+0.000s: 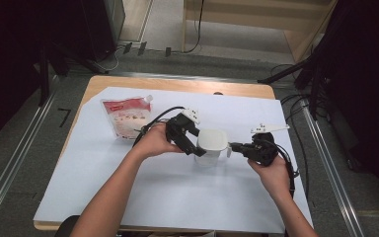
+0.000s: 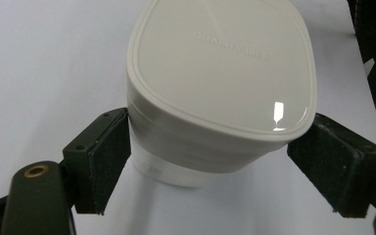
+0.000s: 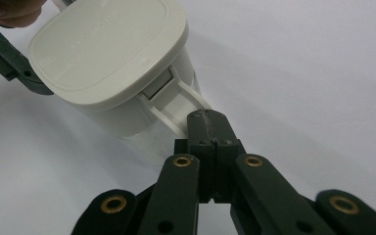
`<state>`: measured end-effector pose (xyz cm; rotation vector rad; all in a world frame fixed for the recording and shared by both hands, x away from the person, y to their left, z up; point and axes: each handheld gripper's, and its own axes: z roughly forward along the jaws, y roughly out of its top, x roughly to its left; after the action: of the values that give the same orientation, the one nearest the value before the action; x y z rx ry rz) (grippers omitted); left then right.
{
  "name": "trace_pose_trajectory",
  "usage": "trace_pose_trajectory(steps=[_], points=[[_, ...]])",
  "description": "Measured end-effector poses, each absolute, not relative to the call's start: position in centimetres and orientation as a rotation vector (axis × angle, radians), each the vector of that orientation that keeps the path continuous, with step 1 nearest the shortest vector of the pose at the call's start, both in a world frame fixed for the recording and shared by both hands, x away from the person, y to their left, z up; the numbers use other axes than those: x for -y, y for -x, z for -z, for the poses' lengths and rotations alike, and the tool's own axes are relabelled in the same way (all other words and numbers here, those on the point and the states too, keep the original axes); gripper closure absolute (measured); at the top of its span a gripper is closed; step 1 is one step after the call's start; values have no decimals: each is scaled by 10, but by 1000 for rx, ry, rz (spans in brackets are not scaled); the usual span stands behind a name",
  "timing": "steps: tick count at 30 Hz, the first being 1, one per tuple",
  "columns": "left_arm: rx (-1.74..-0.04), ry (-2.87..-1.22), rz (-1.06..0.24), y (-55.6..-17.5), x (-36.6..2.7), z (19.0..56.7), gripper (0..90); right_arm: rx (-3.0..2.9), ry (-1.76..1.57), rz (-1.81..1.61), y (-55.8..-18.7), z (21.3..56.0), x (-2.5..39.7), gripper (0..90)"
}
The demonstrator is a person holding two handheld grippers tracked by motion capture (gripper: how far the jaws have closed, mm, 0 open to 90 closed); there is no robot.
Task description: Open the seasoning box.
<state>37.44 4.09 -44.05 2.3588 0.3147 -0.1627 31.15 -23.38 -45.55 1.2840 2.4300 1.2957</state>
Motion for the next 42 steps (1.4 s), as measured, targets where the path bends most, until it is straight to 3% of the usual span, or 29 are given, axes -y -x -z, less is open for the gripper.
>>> trace_pose_trajectory(steps=[42], points=[[-293,-2378,81,-369,-34,431,164,-2410,-1261,-1260,-309,455,231,900]])
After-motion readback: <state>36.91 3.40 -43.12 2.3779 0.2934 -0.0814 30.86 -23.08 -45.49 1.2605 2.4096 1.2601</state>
